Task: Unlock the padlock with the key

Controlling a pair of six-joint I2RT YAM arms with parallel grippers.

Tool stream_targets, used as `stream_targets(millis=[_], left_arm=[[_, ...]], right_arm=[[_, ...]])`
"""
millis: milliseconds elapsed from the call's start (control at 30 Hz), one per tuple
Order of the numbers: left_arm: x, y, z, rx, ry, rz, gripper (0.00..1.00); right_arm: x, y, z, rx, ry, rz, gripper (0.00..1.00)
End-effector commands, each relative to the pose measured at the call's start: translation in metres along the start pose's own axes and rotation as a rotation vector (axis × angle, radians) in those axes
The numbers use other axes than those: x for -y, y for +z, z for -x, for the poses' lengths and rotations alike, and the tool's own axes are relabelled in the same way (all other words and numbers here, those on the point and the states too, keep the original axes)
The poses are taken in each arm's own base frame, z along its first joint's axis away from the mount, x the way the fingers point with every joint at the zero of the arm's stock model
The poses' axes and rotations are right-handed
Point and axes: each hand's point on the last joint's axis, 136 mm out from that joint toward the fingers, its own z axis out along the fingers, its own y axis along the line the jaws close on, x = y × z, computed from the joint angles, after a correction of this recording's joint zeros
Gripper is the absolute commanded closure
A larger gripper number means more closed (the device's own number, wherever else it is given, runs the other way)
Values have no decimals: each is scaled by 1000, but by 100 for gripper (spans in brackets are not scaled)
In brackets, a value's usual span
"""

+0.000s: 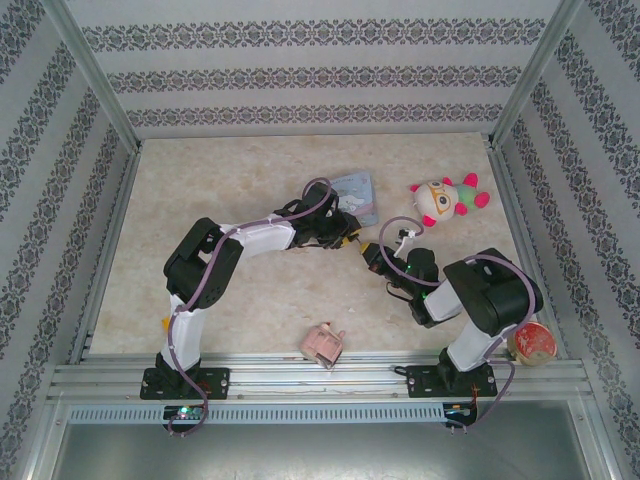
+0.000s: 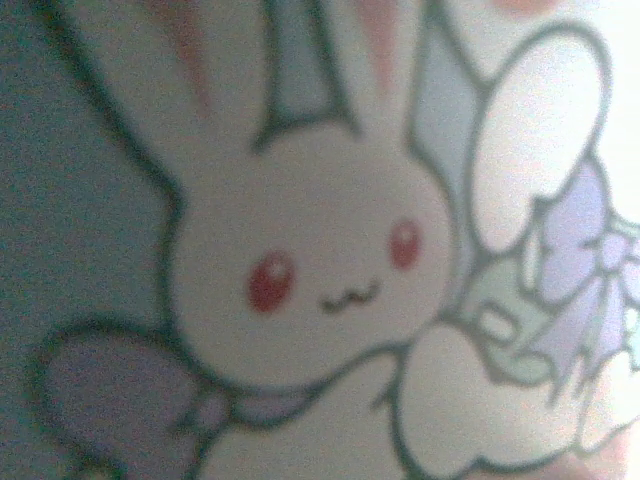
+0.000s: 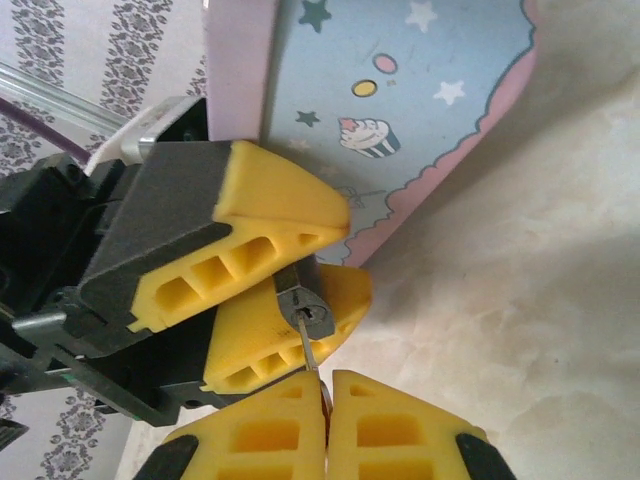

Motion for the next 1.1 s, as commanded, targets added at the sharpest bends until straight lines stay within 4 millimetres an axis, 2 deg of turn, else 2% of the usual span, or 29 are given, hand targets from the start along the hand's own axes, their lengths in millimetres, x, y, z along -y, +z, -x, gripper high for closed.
stream_targets(millis=[0,400,800,1067], left_arm=[[-8,9,-20,-90,-66,27,80],[-11,9,-22,-97,-70,28,80],[-10,9,-21,-95,-70,26,81],[-9,9,-20,-96,-69,22,80]], right_arm=[[-7,5,6,21,-25,30,100],[-9,10,7,24,-25,43,100],[-17,-2,13,56,-51,44,100],[-14,4,10,38,-41,43,100]])
